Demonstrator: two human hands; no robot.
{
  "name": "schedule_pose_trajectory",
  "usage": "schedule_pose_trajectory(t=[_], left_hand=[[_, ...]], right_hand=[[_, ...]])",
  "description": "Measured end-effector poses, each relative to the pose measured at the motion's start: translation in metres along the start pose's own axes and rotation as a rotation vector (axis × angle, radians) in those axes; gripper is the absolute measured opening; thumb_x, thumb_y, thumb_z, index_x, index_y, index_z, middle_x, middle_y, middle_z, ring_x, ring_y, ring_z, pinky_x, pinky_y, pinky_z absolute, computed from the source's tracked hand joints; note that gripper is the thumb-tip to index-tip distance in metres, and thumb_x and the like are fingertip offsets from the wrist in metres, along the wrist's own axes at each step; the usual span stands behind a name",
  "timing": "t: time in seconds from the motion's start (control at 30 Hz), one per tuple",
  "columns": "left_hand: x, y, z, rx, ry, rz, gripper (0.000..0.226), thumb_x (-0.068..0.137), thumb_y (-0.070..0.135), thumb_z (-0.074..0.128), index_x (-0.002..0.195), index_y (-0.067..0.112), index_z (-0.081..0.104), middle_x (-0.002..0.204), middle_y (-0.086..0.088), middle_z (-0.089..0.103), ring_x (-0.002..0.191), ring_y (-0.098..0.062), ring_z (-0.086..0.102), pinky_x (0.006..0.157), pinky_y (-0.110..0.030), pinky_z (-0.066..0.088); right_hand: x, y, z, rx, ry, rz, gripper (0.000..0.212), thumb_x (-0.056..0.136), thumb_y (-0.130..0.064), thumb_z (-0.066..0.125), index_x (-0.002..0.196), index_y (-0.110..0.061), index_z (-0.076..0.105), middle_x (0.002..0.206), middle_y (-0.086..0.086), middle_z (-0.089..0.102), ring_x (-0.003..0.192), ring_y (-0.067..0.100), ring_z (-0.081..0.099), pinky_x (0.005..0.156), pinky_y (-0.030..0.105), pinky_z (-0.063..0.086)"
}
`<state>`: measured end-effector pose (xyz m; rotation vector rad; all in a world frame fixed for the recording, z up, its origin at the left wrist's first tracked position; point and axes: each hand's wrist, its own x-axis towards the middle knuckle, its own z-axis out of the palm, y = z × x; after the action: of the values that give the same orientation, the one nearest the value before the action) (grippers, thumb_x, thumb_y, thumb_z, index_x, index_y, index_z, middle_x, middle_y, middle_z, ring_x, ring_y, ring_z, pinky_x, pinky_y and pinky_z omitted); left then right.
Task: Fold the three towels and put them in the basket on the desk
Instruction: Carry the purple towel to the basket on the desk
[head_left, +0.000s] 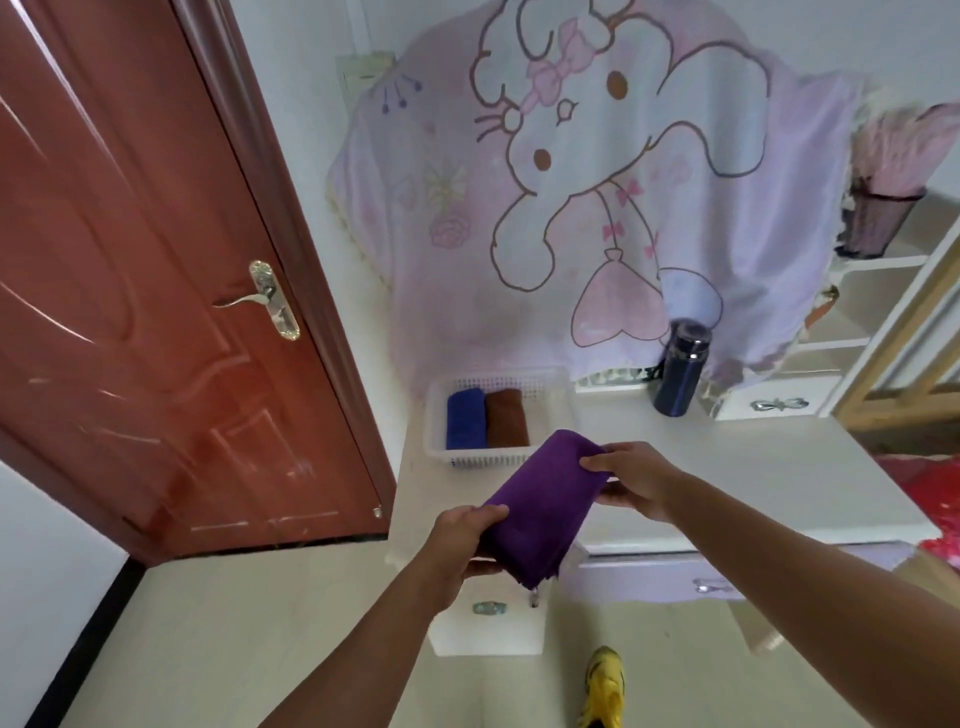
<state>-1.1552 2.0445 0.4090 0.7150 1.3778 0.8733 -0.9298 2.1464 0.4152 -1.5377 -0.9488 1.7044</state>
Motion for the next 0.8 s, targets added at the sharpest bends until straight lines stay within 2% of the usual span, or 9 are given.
schedule_pose_trajectory(t=[0.17,0.3,0.37,0.47,0.6,0.73,0.8], left_hand=[[0.116,0.036,0.023,0.078,0.022,-0.01,0.039,0.083,0.017,0.07,0.118,0.009,0.054,0.113,-0.013,0.064,0.098,-0.028,0.065,0.072,-0.033,0.058],[0.194,0.061,0.043,0.166,0.065,-0.057,0.04,0.083,0.018,0.071,0.116,0.015,0.05,0.116,-0.006,0.059,0.101,-0.023,0.063,0.08,-0.035,0.058],[0.222,0.065,0.05,0.21,0.094,-0.063,0.037,0.084,0.019,0.069,0.115,0.015,0.048,0.115,-0.004,0.058,0.098,-0.02,0.062,0.077,-0.032,0.056],[0.263,0.065,0.058,0.266,0.138,-0.09,0.035,0.086,0.02,0.066,0.114,0.015,0.046,0.111,-0.003,0.059,0.091,-0.015,0.061,0.065,-0.023,0.051],[0.307,0.059,0.064,0.345,0.158,-0.164,0.037,0.082,0.022,0.068,0.11,0.019,0.044,0.107,-0.004,0.059,0.097,-0.021,0.063,0.085,-0.04,0.057],[0.331,0.049,0.07,0.497,0.201,-0.244,0.042,0.083,0.026,0.067,0.115,0.016,0.042,0.105,-0.001,0.058,0.095,-0.019,0.06,0.081,-0.032,0.053],[0.337,0.045,0.074,0.58,0.215,-0.273,0.044,0.083,0.028,0.067,0.116,0.015,0.041,0.104,0.0,0.056,0.096,-0.02,0.06,0.084,-0.034,0.053]], right_hand=[[0.119,-0.053,-0.013,-0.064,0.033,-0.033,0.034,0.08,0.002,0.071,0.113,-0.001,0.062,0.108,0.016,0.068,0.098,0.029,0.067,0.076,0.038,0.059],[0.208,-0.09,-0.02,-0.181,0.037,-0.006,0.035,0.079,0.001,0.073,0.112,-0.003,0.064,0.108,0.015,0.067,0.093,0.026,0.066,0.067,0.033,0.058],[0.243,-0.103,-0.018,-0.293,0.044,-0.01,0.033,0.078,-0.001,0.075,0.109,-0.005,0.066,0.106,0.014,0.067,0.091,0.025,0.065,0.069,0.034,0.058],[0.293,-0.114,-0.011,-0.485,0.034,-0.021,0.03,0.078,-0.005,0.075,0.106,-0.008,0.066,0.102,0.012,0.066,0.095,0.026,0.064,0.076,0.037,0.058],[0.346,-0.115,0.002,-0.741,-0.023,-0.071,0.032,0.078,-0.008,0.074,0.109,-0.008,0.068,0.103,0.011,0.067,0.094,0.027,0.064,0.074,0.035,0.056],[0.379,-0.103,0.012,-1.033,-0.091,-0.096,0.029,0.075,-0.012,0.077,0.102,-0.005,0.07,0.099,0.012,0.069,0.089,0.026,0.066,0.079,0.037,0.056],[0.386,-0.097,0.018,-1.222,-0.136,-0.15,0.028,0.075,-0.016,0.077,0.099,-0.004,0.069,0.099,0.01,0.068,0.092,0.027,0.065,0.082,0.037,0.054]])
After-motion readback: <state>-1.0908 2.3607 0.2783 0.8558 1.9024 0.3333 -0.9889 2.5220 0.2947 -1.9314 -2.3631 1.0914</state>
